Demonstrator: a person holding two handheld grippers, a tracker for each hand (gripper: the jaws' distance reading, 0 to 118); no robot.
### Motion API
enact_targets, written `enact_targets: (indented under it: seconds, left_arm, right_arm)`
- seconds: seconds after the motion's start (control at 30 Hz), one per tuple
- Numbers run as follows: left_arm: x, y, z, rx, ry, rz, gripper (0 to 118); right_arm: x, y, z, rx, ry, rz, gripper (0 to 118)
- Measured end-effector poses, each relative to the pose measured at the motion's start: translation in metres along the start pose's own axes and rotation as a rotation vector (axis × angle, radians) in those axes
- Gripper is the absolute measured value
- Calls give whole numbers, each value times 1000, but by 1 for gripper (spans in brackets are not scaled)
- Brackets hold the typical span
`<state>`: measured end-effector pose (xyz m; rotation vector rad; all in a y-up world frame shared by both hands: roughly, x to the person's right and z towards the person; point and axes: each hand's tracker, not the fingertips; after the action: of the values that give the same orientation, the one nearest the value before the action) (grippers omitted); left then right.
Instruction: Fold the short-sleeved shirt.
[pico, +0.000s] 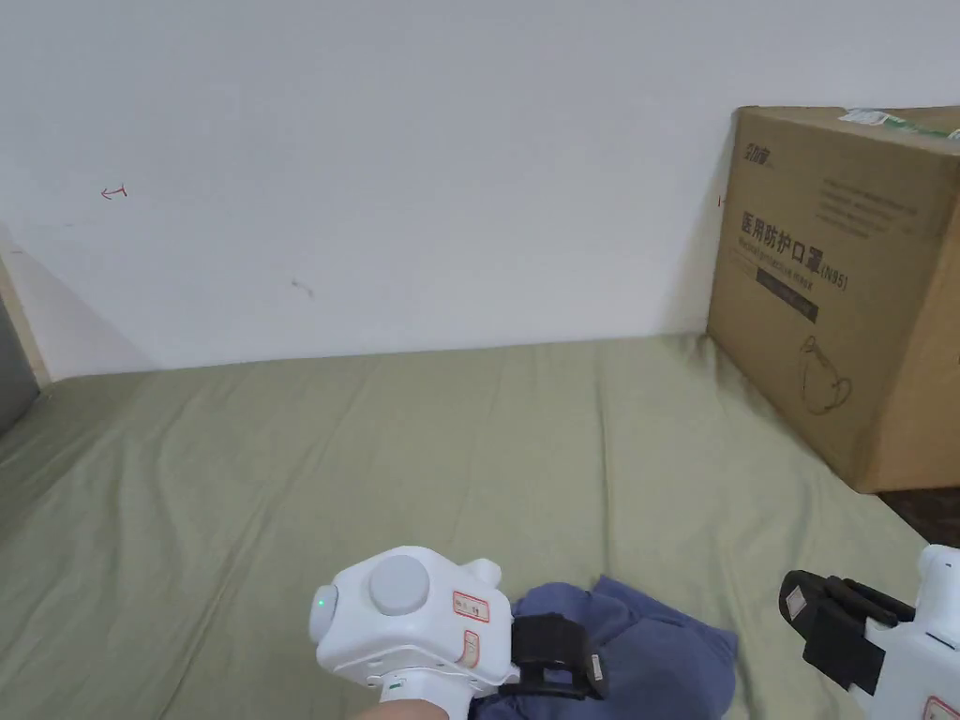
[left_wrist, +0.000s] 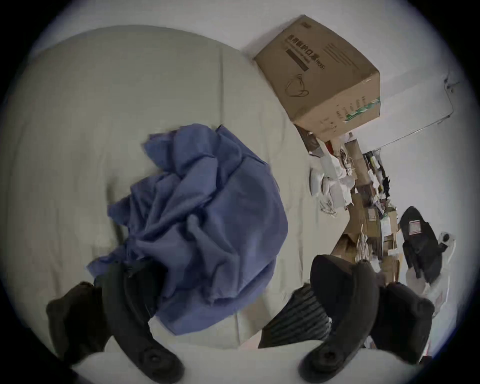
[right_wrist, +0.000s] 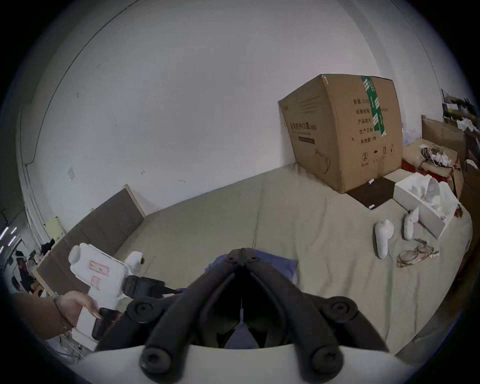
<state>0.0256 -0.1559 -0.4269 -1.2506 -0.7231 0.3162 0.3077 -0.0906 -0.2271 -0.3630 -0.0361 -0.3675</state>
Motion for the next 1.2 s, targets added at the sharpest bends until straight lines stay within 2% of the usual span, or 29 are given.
enact_targets:
  seconds: [0.13, 0.27, 0.33, 0.37, 0.4, 0.47, 0.5, 0.57, 0.63, 0.73, 0.9, 0.93, 0.97, 1.07, 1.13, 1.17, 1.2]
  left_arm:
    - [5, 2, 75, 232, 27, -66, 112]
    - [6, -37, 161, 697, 169, -178, 110]
    - [4, -69, 189, 895, 240, -215, 103]
    - [11, -92, 198, 960, 259, -217, 95]
    - [10, -108, 206, 1029, 289, -214, 70]
    - [9, -129, 211, 1063, 394, -196, 8]
    - [4, -139, 211, 1089, 425, -187, 0]
    - [-4, -155, 211, 1080, 396, -187, 0]
    - [-9, -163, 205, 1087, 474, -160, 0]
    - [-13, -174, 201, 1087, 448, -145, 0]
    - [-15, -159, 201, 1054, 474, -137, 0]
    - [-19, -147, 199, 1006, 445, -135, 0]
    - [-24, -132, 189, 863, 379, -121, 0]
    - [-56, -86, 139, 428, 324, 22, 0]
    - [-73, -77, 97, 281, 334, 47, 4]
    - [-79, -75, 77, 249, 337, 42, 26]
    - [-83, -73, 62, 216, 344, 42, 85]
  right_arm:
    - [-8, 9, 0, 13, 8, 13, 0]
    - [-21, 19, 10, 97, 18, 61, 0]
    - [-28, 20, 16, 163, 11, 91, 0]
    - [-31, 19, 19, 194, 5, 107, 0]
    - [-34, 18, 22, 222, -2, 120, 0]
    - [-38, 16, 26, 245, -5, 129, 0]
    - [-40, 15, 27, 251, -5, 129, 0]
    - [-41, 12, 27, 255, -7, 127, 0]
    - [-42, 10, 28, 253, -15, 122, 0]
    - [-41, 8, 29, 252, -29, 113, 0]
    - [-38, 9, 31, 244, -30, 112, 0]
    - [-38, 12, 31, 228, -35, 108, 0]
    - [-38, 13, 31, 211, -36, 96, 0]
    - [-36, 16, 30, 181, 5, 78, 0]
    - [-36, 15, 26, 162, 7, 106, 0]
    - [-36, 13, 24, 147, 4, 126, 0]
    - [-34, 11, 21, 138, 4, 135, 0]
